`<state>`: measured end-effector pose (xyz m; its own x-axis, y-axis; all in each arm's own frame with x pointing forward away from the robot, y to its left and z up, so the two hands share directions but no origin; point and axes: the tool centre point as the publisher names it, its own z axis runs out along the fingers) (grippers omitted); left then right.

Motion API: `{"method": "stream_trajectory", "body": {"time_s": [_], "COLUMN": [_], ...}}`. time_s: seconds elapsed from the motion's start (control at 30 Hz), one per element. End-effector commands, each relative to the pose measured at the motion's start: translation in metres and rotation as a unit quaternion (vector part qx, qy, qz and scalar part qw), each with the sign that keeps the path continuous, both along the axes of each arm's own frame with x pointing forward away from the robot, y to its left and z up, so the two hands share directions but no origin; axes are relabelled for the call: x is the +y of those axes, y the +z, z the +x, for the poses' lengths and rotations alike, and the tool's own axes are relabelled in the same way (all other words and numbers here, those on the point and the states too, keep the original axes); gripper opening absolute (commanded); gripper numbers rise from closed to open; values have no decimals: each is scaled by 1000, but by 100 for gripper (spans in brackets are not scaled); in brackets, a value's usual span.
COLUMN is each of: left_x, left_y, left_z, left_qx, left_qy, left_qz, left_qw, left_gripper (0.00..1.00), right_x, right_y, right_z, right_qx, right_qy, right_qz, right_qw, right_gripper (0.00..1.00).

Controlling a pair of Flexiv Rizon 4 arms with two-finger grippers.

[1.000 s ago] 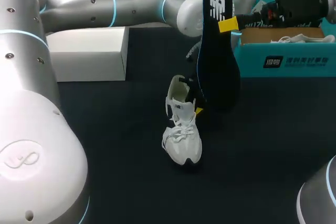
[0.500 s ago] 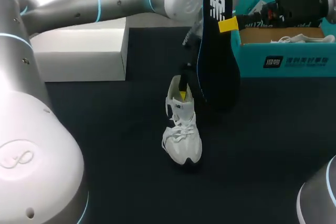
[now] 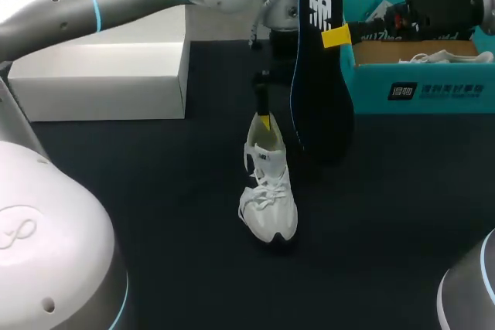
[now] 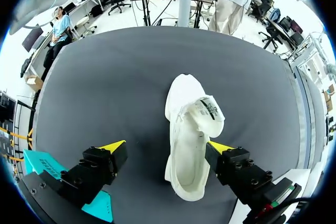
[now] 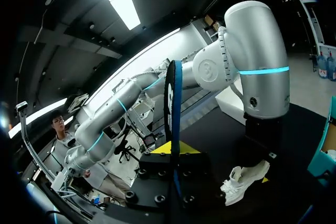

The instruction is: Take the shoe out of the shoebox, open the shoe tongue, remove and reinsert the insole, then place the shoe into the shoebox

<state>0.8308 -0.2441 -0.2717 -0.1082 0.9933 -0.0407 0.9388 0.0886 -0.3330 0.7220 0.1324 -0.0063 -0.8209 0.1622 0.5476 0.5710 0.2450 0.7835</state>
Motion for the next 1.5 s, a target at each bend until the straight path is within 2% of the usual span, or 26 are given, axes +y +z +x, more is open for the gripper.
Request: {"method": "stream_trajectory", "body": {"time_s": [0.03,0.73,0.97,1.03,1.23,1.5], "left_x": [5,5,-3,-2,5,16], "left_y": [0,0,24,28,43,77], "left_z": [-4,-4,0,1,3,-2], "left_qx": [-9,-9,-15,-20,-22,-47], "left_qy": [10,10,44,55,80,98], "left_qz": [-25,-25,-120,-133,-217,-331], "left_qw": [1000,1000,992,989,973,937], "left_gripper": [100,100,100,100,100,100], "right_x": [1,1,-21,-29,-44,-65], "right_y": [-1,-1,18,23,28,19], "right_z": [0,0,13,17,29,46], "right_qx": [0,0,14,23,70,145], "right_qy": [0,0,-8,-4,4,-14], "right_qz": [-1,-1,67,81,116,137], "right_qw": [1000,1000,998,996,991,980], "right_gripper": [0,0,0,0,0,0]}}
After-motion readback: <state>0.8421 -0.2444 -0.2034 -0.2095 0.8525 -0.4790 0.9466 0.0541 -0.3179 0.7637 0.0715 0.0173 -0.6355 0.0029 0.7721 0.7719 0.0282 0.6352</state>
